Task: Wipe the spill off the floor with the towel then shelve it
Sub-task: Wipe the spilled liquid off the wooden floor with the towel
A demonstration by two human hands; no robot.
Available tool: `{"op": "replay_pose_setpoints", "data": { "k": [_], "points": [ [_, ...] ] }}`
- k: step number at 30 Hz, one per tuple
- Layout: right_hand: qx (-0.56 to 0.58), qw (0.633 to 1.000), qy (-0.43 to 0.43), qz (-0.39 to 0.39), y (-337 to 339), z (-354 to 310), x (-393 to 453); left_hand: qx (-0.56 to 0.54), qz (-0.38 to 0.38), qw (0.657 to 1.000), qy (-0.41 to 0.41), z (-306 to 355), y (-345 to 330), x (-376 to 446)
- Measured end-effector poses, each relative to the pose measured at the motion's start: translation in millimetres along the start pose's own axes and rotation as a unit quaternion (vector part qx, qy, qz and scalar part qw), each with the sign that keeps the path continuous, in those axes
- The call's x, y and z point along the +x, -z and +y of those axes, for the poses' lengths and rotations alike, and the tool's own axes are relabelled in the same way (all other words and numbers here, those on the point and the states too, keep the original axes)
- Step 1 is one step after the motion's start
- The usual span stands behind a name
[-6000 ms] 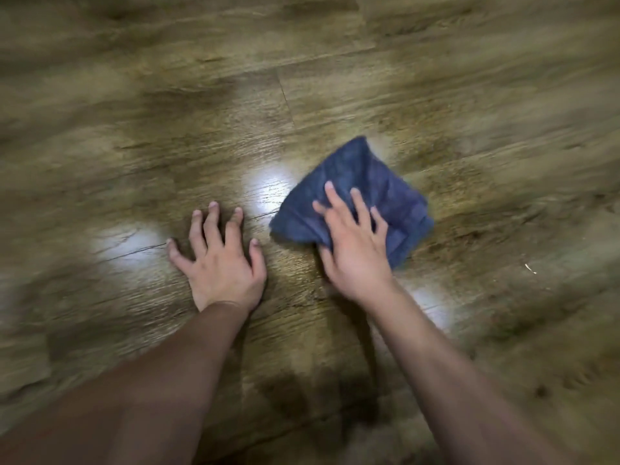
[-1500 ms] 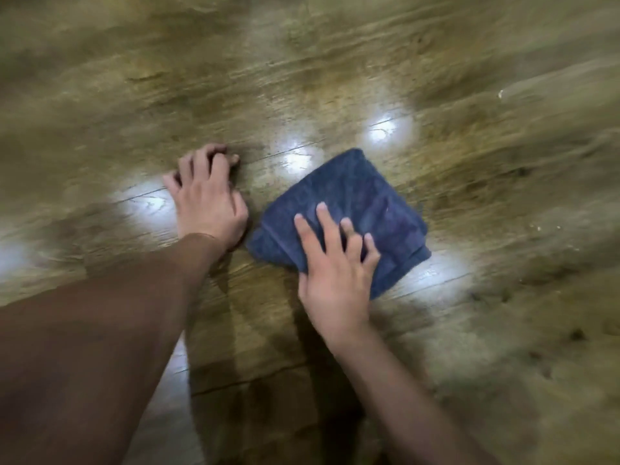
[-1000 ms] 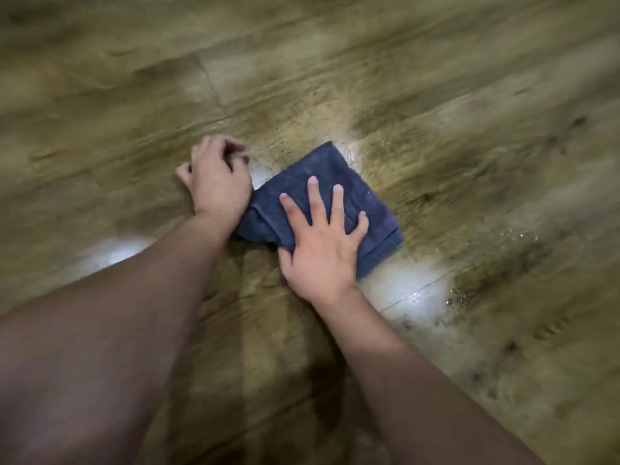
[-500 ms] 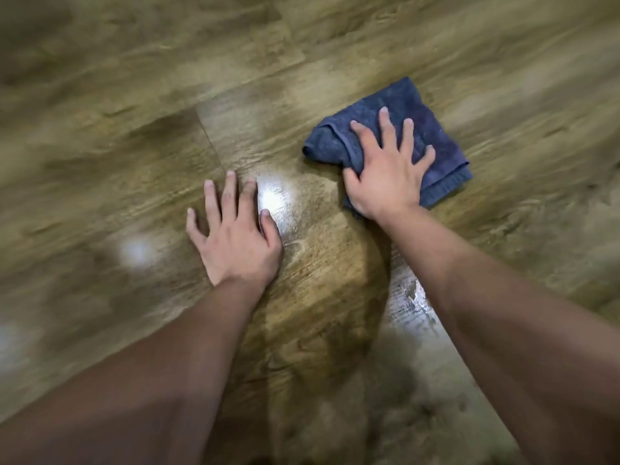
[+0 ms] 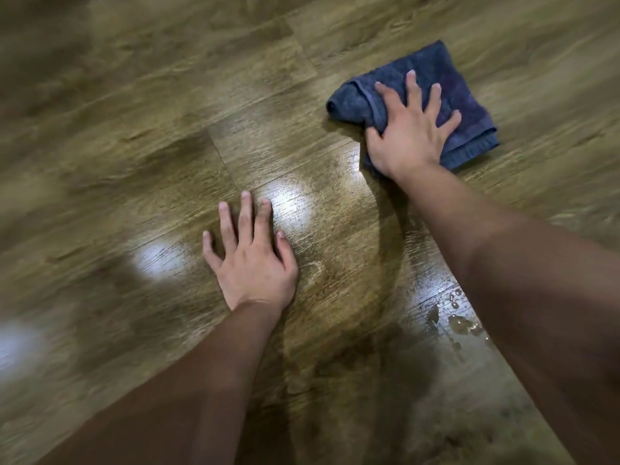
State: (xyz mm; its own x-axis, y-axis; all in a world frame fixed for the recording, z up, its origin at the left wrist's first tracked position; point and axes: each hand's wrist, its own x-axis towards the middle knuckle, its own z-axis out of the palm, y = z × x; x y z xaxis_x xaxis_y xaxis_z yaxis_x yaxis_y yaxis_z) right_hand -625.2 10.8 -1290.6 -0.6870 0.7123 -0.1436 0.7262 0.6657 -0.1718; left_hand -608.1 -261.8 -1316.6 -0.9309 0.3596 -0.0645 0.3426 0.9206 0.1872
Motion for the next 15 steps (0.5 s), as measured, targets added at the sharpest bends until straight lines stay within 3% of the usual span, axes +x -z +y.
{"op": "replay_pose_setpoints", "data": {
  "k": [7, 15],
  "points": [
    [0.016, 0.999, 0.046, -0.001, -6.9, -2.1, -49.6, 0.006, 0.009, 1.000, 0.002, -1.5, -2.3, 1.2],
    [0.006, 0.997, 0.075, -0.007, -32.1, -24.8, -233.3, -0.003, -0.019, 1.000, 0.001, -2.6, -0.9, 0.7]
  ]
}}
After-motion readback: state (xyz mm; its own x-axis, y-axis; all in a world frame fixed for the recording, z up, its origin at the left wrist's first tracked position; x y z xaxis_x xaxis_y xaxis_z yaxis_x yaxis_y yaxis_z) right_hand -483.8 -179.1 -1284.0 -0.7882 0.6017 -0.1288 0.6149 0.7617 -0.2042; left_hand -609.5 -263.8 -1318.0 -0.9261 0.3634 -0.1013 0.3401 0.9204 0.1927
